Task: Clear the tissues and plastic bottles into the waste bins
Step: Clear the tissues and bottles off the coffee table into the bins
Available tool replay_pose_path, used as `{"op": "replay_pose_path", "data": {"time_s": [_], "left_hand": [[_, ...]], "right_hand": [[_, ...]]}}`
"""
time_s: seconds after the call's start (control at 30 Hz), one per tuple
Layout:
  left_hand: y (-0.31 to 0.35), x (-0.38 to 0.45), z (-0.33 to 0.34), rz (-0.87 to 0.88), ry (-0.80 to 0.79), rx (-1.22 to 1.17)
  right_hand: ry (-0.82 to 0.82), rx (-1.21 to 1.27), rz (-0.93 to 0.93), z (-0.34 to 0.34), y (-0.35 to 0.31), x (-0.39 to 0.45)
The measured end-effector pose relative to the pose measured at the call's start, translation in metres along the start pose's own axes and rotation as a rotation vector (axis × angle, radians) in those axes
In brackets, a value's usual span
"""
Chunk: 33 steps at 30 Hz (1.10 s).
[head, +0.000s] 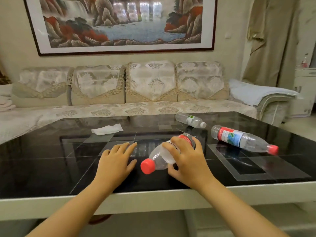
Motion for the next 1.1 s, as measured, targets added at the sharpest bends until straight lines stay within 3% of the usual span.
{"op": "replay_pose_path", "data": {"time_s": [0.13,0.33,0.53,0.7,0.9,1.1], "left_hand": [[0.061,0.012,-0.029,0.044,0.019,-0.077],[0.17,0.049,-0.073,0.144,0.006,-0.541],[0.287,0.086,-0.12,0.352,-0.03,-0.268],[0.36,0.143,-0.097,0.475,-0.064,-0.067],[0.394,0.174,-0.052,0.5,-0.247,0.109],[0.384,0.174,-0.043,0.371,-0.247,0.028]], "right_hand": [[-0.015,0.044,0.091,-0.046,0.023,-0.022],[0.041,0.007,0.154,-0.124,0.056,-0.054],[0.011,-0.162,0.205,-0.184,0.12,-0.099],[-0.034,-0.198,0.297,-0.194,0.177,-0.131],[-0.003,-0.206,0.303,-0.2,0.217,-0.147],[0.017,-0.204,0.305,-0.204,0.225,-0.166]]}}
Point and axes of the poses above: each hand's wrist, its own x-axis towards the middle knuckle, its own z-axis out of the palm, y = z × x, the point moved 8 cm from there along x, towards the middle knuckle, and after that the axes turned 8 degrees about x, right-handed, at the moved point
